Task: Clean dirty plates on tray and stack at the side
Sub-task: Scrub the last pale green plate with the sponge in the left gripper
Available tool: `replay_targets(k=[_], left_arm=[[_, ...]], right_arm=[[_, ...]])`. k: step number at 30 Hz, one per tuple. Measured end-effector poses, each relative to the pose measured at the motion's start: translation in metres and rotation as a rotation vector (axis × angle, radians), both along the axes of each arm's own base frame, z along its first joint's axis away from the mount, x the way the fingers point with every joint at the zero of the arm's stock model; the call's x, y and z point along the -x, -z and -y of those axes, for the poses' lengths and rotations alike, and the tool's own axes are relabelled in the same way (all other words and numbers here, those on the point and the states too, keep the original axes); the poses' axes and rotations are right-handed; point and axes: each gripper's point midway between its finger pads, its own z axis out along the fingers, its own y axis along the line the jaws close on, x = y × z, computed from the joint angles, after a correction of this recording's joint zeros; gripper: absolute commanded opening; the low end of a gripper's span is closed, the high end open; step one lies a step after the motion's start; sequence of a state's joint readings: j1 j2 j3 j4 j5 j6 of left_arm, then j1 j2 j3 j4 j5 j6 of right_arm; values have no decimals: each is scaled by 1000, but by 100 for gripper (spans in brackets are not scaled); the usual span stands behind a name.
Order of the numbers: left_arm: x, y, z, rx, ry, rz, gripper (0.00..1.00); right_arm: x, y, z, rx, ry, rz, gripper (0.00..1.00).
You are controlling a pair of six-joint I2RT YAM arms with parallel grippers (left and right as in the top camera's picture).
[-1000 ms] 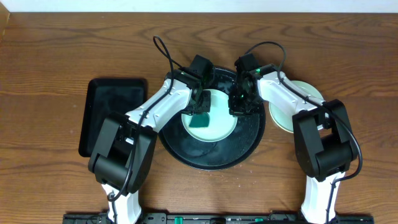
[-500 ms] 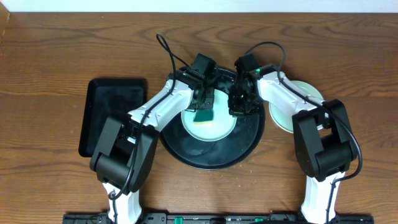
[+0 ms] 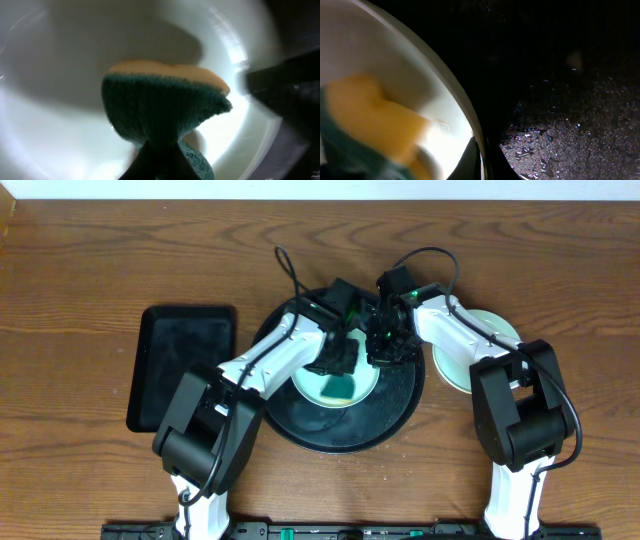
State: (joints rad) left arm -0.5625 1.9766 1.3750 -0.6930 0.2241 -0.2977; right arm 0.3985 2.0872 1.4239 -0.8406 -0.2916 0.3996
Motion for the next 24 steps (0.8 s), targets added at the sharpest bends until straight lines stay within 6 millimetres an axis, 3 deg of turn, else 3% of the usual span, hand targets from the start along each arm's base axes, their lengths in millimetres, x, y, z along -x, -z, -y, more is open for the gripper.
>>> replay_targets(k=[3,5,12,18,24], left_arm=[[-15,-6,20,74,24,74,8],[-24,-7,16,66,10,104,7],[-55,-2,-46,-81,-125,156,7],[-28,2,-69,-126,-143,13,7],[4,1,-49,-47,-74,-117,8]], right_arm=[[0,0,0,0,0,0,1],[0,0,0,0,0,0,1],[1,0,0,-1,-1,-3,1],[1,0,0,-3,-1,-5,1],[1,0,-1,-4,-1,-3,1]])
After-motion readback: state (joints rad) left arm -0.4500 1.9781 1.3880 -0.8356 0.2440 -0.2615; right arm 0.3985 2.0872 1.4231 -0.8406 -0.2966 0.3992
